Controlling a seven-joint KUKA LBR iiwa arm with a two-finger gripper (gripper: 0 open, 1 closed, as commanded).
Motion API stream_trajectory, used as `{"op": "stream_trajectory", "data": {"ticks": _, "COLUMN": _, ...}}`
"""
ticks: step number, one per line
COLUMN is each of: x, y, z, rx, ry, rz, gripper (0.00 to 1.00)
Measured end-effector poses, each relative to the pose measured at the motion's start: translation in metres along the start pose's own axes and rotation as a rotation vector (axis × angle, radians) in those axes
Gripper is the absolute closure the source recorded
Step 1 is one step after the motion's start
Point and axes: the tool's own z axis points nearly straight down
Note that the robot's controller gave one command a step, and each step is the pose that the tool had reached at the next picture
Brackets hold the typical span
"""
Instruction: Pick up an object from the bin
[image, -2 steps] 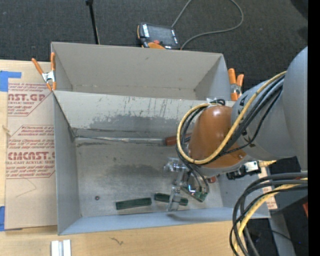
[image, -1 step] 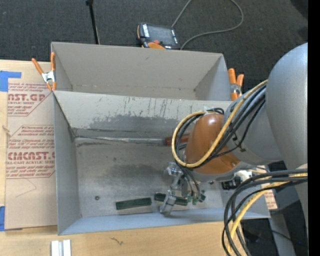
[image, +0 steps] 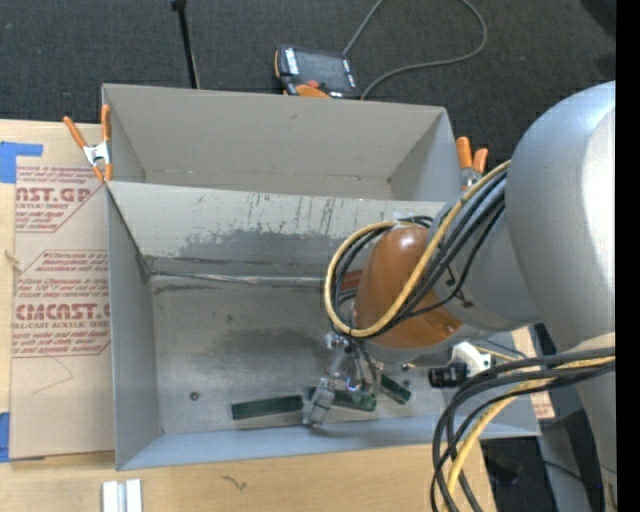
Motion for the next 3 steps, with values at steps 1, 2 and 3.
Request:
{"op": "stream_trajectory", "data": {"ticks": 1, "x": -0.001, "y": 0.000, "z": -0.001, "rx": 0.000, "ry": -0.002, "rz": 0.000, "gripper": 1.00}}
{"op": "stream_trajectory", "data": {"ticks": 2, "x": -0.001, "y": 0.001, "z": -0.042, "rx": -0.001, "ry": -0.003, "rz": -0.001, "gripper": 1.00}}
{"op": "stream_trajectory", "data": {"ticks": 3, "x": -0.001, "y": 0.002, "z": -0.086, "rx": -0.001, "ry": -0.004, "rz": -0.002, "gripper": 1.00}}
